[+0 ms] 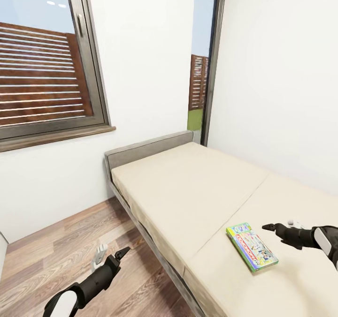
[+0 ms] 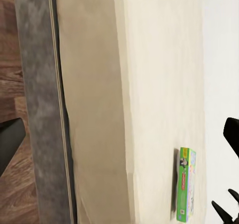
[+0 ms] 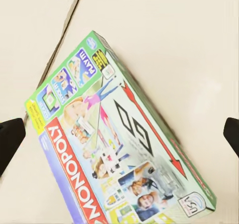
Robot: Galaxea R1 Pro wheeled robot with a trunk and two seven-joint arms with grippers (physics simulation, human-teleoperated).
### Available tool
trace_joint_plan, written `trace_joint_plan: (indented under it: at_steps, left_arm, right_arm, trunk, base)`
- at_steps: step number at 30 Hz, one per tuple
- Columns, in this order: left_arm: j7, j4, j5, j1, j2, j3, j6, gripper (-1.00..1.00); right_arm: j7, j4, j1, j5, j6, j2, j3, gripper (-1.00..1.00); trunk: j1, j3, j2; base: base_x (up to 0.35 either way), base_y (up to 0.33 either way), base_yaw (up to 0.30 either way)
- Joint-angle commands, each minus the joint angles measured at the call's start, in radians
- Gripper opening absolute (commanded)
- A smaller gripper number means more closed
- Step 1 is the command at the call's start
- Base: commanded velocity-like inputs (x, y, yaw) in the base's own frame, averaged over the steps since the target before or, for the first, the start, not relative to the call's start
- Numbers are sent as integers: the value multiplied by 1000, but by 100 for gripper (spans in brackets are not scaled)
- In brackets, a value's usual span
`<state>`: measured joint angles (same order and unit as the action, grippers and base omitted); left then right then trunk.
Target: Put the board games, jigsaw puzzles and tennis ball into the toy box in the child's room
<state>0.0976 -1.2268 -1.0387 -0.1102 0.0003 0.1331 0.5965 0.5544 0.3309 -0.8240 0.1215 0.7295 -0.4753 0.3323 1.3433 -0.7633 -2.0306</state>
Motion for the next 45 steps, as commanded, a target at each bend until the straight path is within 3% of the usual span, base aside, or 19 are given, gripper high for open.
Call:
trace_joint_plan:
  at_steps: [1,9,14,34,45]
  left_arm:
    - [2,0,-2,-1,0,2,6,100]
    - [0,-2,-3,0,-1,1,6,100]
    - [-1,-5,-3,0,-2,1,5,100]
    - [-1,-15,-2,0,-3,0,5,100]
    - [-1,-16,-1,0,-3,0,5,100]
  right_arm:
    - [9,4,0,6,8,0,-6,100]
    - [43,16,0,7,8,2,-77,100]
    - [49,18,0,7,9,2,-95,100]
    - [54,19,0,9,11,0,-106,100]
    - [55,19,0,10,13,0,-107,100]
  trunk:
    - [0,-1,0]
    - [27,-23,-49]
    - [34,-29,-63]
    - [34,-29,-63]
    - [77,-64,-140]
  base:
    - [0,0,0]
    - [0,0,0]
    - [0,0,0]
    - [0,0,0]
    - [0,0,0]
